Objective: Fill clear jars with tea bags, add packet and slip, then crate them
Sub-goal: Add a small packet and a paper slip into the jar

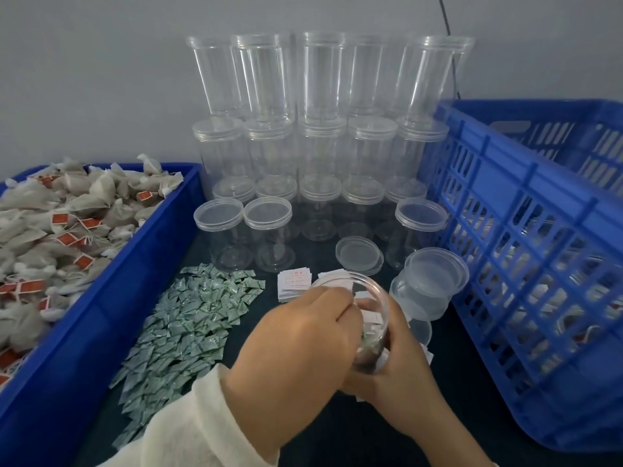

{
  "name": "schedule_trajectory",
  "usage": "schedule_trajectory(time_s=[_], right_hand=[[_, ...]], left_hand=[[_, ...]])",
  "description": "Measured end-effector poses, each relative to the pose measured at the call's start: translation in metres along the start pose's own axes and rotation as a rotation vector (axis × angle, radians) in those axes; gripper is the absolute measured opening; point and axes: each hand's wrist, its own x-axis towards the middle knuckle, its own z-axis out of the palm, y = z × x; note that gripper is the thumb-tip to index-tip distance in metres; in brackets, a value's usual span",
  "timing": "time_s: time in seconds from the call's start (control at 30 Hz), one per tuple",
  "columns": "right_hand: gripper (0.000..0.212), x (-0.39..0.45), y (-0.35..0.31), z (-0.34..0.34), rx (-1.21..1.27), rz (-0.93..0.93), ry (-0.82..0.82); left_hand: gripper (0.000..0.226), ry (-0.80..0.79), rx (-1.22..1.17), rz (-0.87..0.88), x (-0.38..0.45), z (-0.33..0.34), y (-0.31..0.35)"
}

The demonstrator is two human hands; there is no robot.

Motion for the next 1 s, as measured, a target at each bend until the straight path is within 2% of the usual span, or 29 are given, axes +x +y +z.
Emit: schedule_trajectory(time_s=[0.03, 0.13, 0.2, 0.27, 0.37, 0.57, 0.63, 0.83, 0.93, 1.0], right_hand=[[0.073, 0.0, -0.003, 0.002, 0.024, 0.0, -0.01], [0.076, -0.004, -0.007, 0.005, 0.064, 0.002, -0.005], [0.079, -0.006, -0.01, 0.006, -0.016, -0.03, 0.04], [0.069, -0.006, -0.012, 0.005, -0.058, -0.055, 0.072], [0.066, -0.007, -0.015, 0.006, -0.049, -0.043, 0.099], [0.065, -0.01, -0.022, 0.009, -0.078, -0.095, 0.101], [0.065, -0.01, -0.025, 0.01, -0.086, -0.098, 0.101], [0.071, -0.011, -0.031, 0.011, -0.141, -0.067, 0.118], [0.079, -0.01, -0.029, 0.008, -0.204, -0.057, 0.079], [0.083, -0.01, -0.029, 0.007, -0.22, -0.039, 0.058]], left_hand=[[0.013, -0.045, -0.026, -0.016, -0.002, 0.0, 0.0], [0.024, -0.222, -0.092, -0.047, 0.0, -0.001, 0.0], [0.037, -0.215, -0.094, -0.075, -0.002, -0.006, 0.003], [0.044, -0.17, -0.121, -0.06, -0.007, -0.013, 0.009], [0.054, -0.19, -0.073, -0.018, -0.016, -0.02, 0.015], [0.062, -0.257, 0.03, 0.002, -0.018, -0.03, 0.01], [0.071, -0.22, -0.028, -0.038, -0.019, -0.028, 0.007], [0.07, -0.135, -0.142, -0.076, -0.018, -0.026, 0.002], [0.06, 0.015, -0.153, -0.075, -0.017, -0.024, -0.001], [0.064, 0.138, -0.229, -0.112, -0.017, -0.019, -0.007]])
